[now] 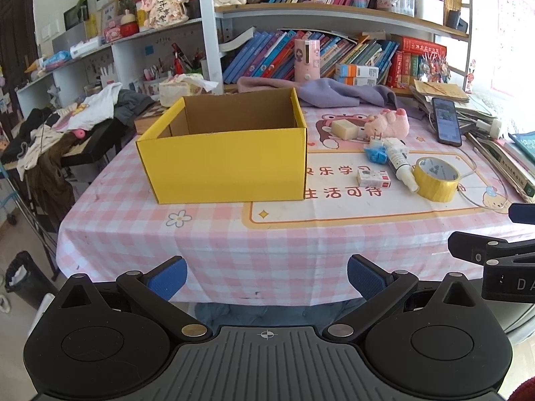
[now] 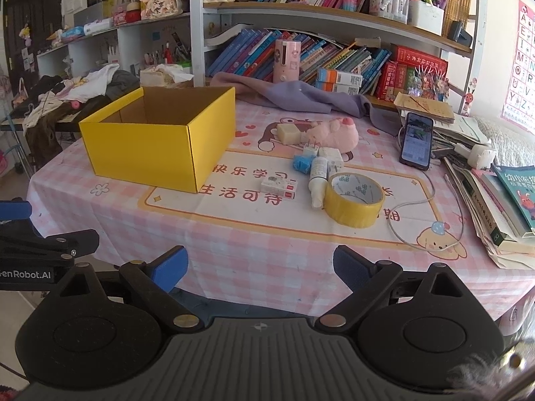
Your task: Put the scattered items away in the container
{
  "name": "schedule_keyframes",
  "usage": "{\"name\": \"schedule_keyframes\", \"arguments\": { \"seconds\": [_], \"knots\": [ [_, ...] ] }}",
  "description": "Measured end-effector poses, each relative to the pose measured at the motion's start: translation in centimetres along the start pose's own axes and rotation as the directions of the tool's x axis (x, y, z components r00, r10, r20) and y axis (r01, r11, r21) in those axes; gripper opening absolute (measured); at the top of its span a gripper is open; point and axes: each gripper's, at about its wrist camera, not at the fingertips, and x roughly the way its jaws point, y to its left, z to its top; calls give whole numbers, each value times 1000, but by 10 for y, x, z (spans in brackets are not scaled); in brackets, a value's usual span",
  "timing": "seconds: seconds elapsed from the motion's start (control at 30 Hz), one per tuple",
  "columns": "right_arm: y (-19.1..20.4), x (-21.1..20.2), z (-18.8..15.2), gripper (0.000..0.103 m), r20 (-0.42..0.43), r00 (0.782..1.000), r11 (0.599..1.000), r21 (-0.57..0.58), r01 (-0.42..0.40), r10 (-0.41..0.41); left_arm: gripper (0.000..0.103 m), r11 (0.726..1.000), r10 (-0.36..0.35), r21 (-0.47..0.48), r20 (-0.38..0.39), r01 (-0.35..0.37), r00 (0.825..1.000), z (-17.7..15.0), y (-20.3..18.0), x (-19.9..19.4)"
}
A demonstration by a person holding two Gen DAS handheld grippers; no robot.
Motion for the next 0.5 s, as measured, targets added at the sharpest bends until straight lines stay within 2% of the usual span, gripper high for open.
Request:
{"name": "schedule_keyframes", "arguments": {
  "seconds": [0.23,0.5],
  "knots": [
    [3,0,0,86,0,1000,1000,7,-10,10,103,999,-19,-33,2,19,1000,-2,8,0],
    [5,-1,0,86,4,1000,1000,10,-9,9,103,1000,-27,-16,16,27,1000,-2,7,-2]
  ]
}}
